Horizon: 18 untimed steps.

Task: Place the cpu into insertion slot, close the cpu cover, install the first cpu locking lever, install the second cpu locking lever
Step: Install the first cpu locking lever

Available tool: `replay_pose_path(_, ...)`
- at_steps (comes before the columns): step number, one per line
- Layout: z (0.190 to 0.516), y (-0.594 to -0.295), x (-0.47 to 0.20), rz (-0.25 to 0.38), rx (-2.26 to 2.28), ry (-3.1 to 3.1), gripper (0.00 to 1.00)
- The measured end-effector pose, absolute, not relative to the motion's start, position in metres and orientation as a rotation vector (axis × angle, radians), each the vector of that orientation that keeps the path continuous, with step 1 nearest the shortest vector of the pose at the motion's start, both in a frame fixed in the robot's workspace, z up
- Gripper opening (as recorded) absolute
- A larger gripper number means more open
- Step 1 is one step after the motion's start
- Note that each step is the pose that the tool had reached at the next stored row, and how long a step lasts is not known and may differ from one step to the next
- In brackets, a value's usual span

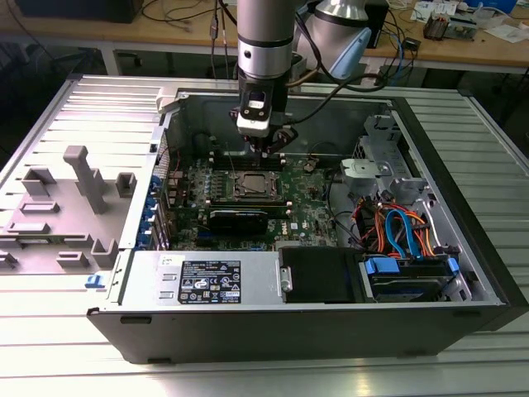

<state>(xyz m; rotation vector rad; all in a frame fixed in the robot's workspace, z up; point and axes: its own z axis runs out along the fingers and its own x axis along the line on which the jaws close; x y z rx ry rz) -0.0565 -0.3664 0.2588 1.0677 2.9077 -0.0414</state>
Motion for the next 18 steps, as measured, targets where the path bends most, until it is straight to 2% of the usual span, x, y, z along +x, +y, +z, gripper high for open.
replay_pose_path(18,0.2628,-0.3662,-0.0565,-0.039,0.951,2.947,0.11)
